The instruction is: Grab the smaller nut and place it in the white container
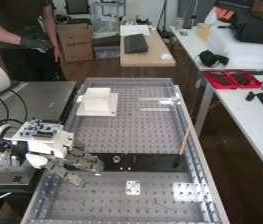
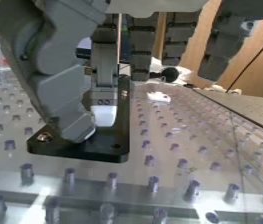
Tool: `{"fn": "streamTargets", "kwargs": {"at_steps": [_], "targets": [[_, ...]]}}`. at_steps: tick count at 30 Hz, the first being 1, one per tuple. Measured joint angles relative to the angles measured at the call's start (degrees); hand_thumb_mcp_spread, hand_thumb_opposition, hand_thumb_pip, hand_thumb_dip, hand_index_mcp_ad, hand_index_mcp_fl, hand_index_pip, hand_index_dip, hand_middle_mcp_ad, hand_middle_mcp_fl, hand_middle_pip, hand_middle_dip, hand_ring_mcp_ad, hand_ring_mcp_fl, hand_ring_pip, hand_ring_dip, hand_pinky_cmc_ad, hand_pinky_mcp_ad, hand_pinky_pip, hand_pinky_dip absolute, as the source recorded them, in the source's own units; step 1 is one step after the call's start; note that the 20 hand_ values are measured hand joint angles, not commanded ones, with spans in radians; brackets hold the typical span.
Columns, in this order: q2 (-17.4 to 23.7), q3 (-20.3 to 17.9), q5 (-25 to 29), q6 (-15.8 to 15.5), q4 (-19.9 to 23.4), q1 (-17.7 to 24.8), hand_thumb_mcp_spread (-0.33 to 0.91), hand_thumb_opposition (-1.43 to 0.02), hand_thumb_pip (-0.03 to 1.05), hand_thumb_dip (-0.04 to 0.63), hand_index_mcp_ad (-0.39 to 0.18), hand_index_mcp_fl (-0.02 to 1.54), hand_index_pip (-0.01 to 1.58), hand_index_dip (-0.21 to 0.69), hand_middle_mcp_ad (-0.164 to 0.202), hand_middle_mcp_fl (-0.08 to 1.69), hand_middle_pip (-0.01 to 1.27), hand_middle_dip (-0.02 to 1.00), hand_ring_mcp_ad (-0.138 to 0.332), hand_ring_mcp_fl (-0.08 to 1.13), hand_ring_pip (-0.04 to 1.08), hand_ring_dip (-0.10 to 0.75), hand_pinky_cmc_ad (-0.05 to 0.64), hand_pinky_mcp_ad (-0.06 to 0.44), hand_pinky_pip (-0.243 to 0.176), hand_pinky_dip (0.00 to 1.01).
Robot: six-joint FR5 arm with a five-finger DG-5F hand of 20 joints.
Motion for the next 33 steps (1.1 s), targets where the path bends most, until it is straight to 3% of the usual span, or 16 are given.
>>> {"fn": "streamTargets", "kwargs": {"at_steps": [22,33], "targets": [[1.49,0.78,-0.52,0.42,-0.99,0.02,0.43,-0.94,0.66,0.220,-0.119,0.34,1.52,0.175,0.061,0.22,0.12,0.25,0.113,0.03,0.11,0.138,0.340,0.293,0.065,0.20],[6.15,1.89,-2.54,0.24,-5.78,2.18,0.43,-0.94,0.66,0.220,-0.119,0.34,1.53,0.187,0.061,0.22,0.12,0.25,0.113,0.03,0.11,0.138,0.340,0.297,0.068,0.20]]}}
